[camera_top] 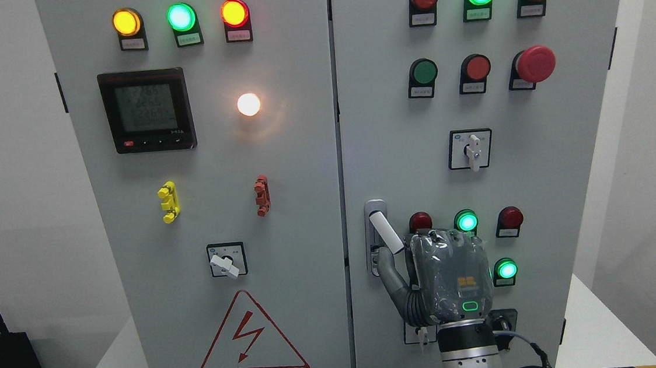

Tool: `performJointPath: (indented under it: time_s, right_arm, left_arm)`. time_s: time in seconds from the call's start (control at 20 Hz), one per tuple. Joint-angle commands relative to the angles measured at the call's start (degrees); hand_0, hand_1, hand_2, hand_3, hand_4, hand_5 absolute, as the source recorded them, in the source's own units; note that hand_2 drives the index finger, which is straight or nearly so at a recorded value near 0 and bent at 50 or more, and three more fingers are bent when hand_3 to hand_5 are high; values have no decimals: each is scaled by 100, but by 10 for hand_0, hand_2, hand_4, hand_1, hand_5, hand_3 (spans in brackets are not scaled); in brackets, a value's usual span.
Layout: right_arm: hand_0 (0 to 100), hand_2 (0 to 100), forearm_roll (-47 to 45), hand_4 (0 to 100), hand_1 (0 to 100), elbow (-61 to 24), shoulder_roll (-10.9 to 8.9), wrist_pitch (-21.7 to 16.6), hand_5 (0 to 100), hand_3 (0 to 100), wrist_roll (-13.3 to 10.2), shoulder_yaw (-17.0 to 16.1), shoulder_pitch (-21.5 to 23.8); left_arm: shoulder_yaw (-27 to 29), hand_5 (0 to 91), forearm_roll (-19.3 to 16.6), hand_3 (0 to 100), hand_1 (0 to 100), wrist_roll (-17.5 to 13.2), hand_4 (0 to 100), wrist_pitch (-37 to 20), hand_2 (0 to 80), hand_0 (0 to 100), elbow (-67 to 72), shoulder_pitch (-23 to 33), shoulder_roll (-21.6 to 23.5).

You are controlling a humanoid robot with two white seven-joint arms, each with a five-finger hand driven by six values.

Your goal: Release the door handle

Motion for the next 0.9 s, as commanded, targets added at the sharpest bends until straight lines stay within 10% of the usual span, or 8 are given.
performJointPath:
  time_s: [0.0,0.85]
  right_arm:
    - [643,1000,16,1000,433,-23,-2,-5,974,1000,10,-34,-1]
    - [638,1000,60,1000,443,-41,-2,3,978,1000,10,-69,-1]
  left_arm:
    - [0,0,-158,0,389,4,0,-5,0,120,-53,0,0]
    - [0,0,-158,0,389,4,0,-5,0,120,-53,0,0]
